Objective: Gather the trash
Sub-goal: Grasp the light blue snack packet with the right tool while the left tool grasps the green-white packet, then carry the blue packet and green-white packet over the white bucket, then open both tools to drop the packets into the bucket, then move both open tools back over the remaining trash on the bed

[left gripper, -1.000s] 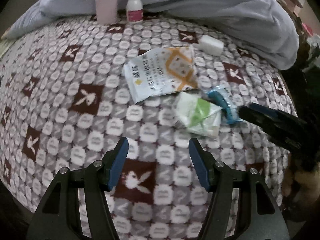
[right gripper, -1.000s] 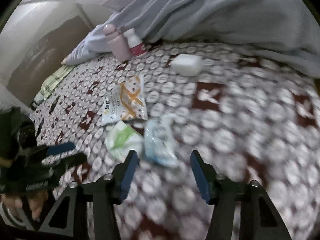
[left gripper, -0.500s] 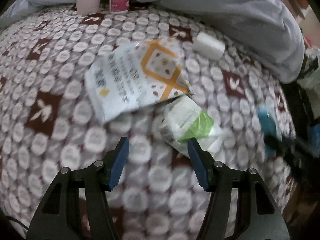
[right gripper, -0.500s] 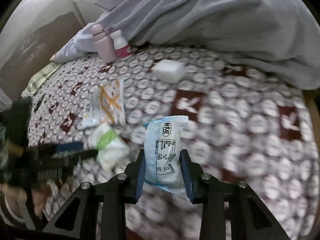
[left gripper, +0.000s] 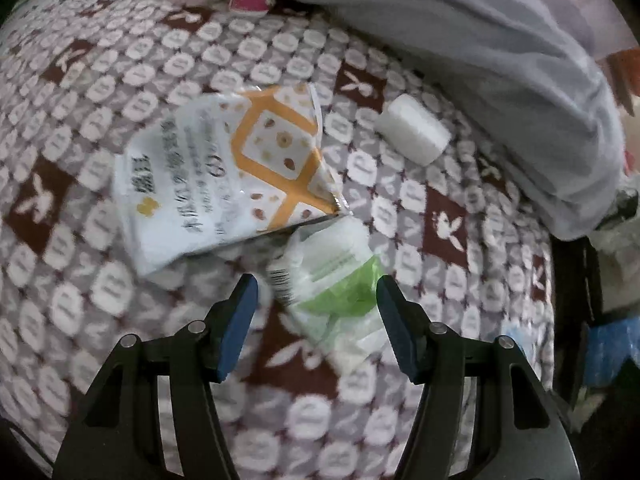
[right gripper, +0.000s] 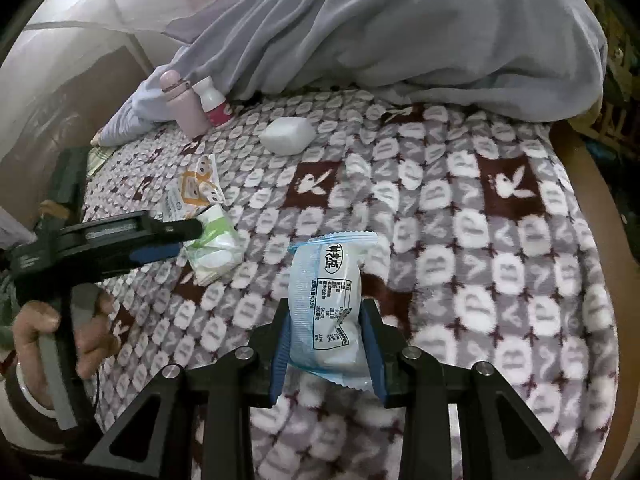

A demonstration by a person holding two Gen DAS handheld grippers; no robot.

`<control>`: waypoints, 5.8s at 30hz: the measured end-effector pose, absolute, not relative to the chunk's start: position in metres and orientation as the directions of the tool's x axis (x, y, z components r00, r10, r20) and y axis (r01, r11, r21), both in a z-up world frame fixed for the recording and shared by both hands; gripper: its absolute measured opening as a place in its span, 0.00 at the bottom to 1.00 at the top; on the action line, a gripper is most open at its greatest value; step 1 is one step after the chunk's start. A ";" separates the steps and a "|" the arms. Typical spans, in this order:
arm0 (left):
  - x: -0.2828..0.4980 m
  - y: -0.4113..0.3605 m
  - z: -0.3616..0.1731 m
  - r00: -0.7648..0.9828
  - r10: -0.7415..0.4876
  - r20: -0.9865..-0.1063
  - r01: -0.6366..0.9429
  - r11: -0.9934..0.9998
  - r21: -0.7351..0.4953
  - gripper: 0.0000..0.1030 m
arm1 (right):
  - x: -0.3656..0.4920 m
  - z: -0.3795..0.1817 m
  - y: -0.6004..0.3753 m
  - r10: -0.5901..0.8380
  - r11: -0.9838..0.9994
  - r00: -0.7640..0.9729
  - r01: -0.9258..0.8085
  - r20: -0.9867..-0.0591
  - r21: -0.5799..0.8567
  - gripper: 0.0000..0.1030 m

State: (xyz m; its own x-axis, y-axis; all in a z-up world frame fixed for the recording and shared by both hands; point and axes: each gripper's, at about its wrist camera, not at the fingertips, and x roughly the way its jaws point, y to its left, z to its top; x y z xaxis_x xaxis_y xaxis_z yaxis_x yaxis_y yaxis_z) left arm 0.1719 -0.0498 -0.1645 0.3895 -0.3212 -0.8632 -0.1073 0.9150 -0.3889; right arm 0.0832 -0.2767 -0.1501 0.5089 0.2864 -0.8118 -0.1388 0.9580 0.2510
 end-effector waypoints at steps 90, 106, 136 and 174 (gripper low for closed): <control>0.000 -0.358 -0.085 0.318 -0.453 -0.833 0.617 0.766 -0.180 0.35 | -0.098 -0.097 -0.495 -0.035 0.938 0.635 0.288 -0.772 0.194 0.31; -0.007 -0.399 -0.093 0.279 -0.460 -0.843 0.662 0.728 -0.179 0.35 | -0.117 -0.106 -0.532 -0.075 0.908 0.616 0.367 -0.784 0.201 0.31; -0.008 -0.463 -0.110 0.133 -0.550 -0.824 0.734 0.613 -0.291 0.36 | -0.136 -0.129 -0.582 -0.125 0.853 0.563 0.481 -0.817 0.201 0.31; 0.020 -0.362 -0.097 0.306 -0.493 -0.815 0.606 0.761 -0.232 0.58 | -0.105 -0.121 -0.532 -0.120 0.877 0.552 0.448 -0.825 0.172 0.47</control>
State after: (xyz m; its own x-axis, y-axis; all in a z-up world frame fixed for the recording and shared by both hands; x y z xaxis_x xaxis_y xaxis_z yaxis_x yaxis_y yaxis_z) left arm 0.0196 -0.3617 -0.0970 0.3056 -0.4925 -0.8149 0.6063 0.7606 -0.2323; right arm -0.1048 -0.5323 -0.1212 0.5518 -0.1197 -0.8253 0.4479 0.8774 0.1722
